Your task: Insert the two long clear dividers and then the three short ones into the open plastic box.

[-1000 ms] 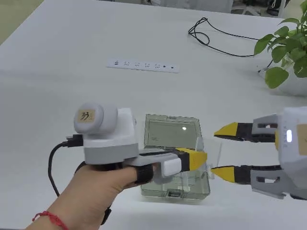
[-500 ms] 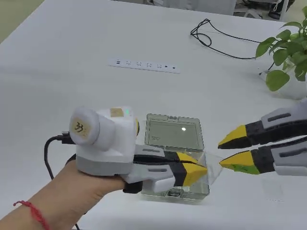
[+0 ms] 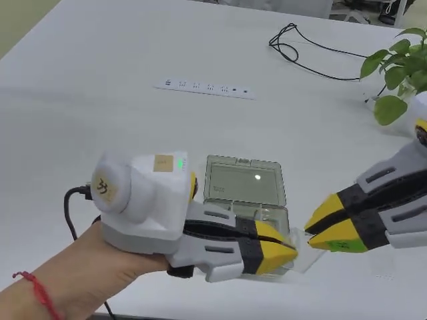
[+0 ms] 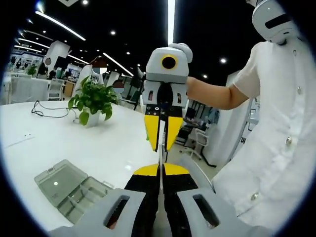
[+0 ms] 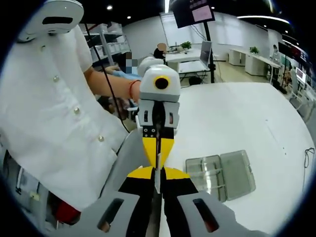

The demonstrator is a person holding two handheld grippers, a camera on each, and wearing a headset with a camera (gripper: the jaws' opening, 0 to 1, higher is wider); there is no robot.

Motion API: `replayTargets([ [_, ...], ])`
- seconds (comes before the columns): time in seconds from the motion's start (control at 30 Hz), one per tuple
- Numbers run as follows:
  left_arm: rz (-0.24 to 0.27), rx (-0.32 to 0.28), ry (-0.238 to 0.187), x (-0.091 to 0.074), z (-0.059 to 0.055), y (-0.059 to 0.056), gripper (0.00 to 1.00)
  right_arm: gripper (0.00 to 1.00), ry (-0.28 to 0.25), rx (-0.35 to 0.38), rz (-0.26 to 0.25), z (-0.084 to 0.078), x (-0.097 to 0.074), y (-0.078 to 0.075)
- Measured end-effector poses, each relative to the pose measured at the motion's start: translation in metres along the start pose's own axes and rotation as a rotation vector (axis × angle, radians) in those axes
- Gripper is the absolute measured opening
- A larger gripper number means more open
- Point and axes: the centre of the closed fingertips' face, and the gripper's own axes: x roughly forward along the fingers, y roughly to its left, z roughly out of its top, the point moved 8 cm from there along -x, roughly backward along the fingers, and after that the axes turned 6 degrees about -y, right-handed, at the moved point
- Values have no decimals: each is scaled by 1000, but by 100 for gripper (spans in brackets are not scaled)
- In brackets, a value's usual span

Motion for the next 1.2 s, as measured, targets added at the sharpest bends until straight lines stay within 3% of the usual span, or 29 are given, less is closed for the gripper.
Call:
replayTargets([
  [0.47, -30, 12, -2, 1, -1, -4, 0, 3, 10, 4, 34, -3, 3, 5],
  [1.2, 22, -6, -9, -3, -8, 0, 0, 2, 35, -23, 10, -3, 10, 4],
])
